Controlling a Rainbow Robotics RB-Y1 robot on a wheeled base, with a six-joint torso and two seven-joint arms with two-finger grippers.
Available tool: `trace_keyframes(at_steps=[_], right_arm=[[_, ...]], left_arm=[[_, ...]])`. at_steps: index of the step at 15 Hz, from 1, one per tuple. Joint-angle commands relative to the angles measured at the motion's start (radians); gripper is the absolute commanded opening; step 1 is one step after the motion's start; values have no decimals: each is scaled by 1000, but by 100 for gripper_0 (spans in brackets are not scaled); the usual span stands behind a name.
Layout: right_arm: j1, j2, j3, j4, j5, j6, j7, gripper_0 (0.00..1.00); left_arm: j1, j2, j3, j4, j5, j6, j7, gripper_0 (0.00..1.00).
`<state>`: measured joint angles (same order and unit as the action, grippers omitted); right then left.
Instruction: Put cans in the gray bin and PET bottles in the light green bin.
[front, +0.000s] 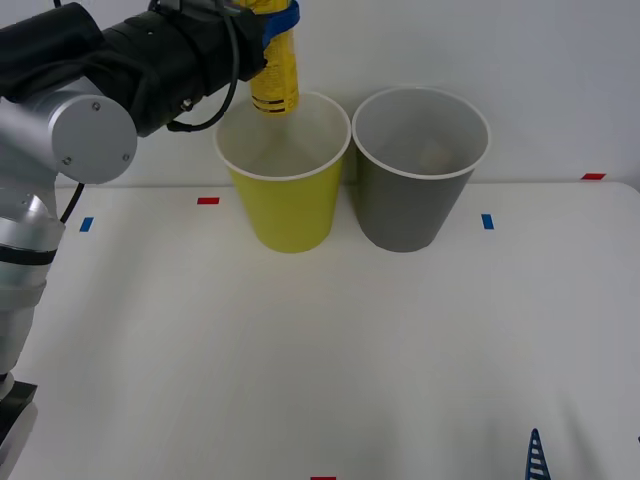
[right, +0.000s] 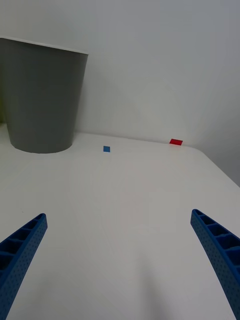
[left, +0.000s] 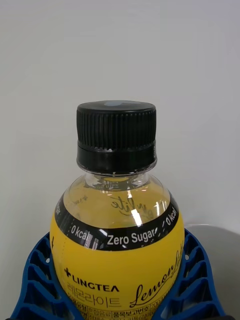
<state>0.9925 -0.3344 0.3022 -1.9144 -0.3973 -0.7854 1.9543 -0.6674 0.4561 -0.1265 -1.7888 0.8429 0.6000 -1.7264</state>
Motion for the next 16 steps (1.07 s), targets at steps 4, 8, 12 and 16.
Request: trace_keyframes(at_steps=[4,8,12,16], right_arm=[[0,0,0,0,0,0,0,100],[0,0,0,0,0,0,0,100],[0,0,0,0,0,0,0,100],[0,0,0,0,0,0,0,100]], left_arm=[[0,-2,-16,14,-24,-17,-4,0],[0,-5,-16,12,-31,-17,1,83],[3,18,-15,-8,-18,-29,10,100],[34,101,4,-90,19,-29,18,100]])
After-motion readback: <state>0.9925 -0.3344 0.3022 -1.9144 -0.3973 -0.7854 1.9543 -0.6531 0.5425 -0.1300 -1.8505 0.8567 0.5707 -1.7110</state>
